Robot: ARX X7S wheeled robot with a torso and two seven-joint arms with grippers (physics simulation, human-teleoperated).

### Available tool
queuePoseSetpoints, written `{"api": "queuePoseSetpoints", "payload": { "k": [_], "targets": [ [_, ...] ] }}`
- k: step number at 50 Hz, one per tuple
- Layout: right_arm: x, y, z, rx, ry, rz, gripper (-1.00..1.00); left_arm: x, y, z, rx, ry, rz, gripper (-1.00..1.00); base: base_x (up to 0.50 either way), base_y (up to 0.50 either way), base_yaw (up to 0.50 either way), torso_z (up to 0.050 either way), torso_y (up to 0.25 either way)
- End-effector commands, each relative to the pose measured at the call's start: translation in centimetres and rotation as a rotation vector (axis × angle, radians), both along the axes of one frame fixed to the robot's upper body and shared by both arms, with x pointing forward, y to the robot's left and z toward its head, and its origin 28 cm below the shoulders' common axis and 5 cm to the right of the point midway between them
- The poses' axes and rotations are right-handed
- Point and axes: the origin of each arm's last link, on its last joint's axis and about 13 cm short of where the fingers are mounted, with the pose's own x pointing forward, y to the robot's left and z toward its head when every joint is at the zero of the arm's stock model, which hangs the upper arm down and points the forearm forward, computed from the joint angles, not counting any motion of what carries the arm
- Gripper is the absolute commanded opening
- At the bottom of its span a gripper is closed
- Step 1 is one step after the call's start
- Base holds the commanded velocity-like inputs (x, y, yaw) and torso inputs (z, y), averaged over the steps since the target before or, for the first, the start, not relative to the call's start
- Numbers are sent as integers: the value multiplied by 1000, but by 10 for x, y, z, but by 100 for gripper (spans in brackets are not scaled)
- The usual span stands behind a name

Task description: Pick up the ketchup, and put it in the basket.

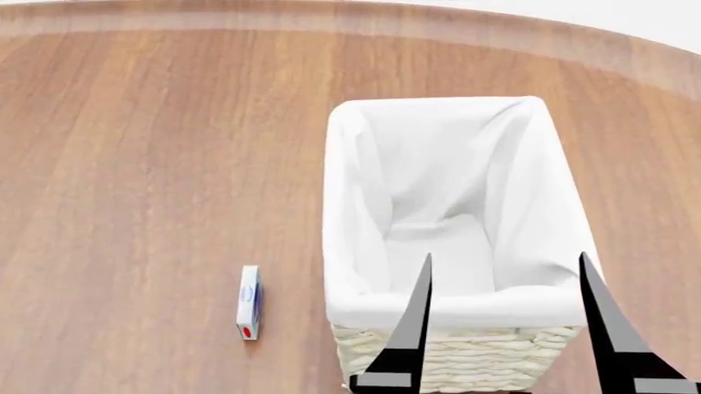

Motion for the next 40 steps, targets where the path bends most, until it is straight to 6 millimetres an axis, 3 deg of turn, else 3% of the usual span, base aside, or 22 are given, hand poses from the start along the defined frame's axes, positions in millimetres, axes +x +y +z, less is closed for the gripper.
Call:
{"api": "queuePoseSetpoints", "payload": {
  "k": [1,19,40],
  "targets": [
    [0,0,0,-4,1,2,100,-8,7,-2,-67,-6,112,100,0,0,0,0,0],
    [0,0,0,-4,1,3,100,-9,16,-8,-252,34,262,100,0,0,0,0,0],
    [0,0,1,-4,1,2,100,-9,19,-13,-345,59,340,100,0,0,0,0,0]
  ]
}}
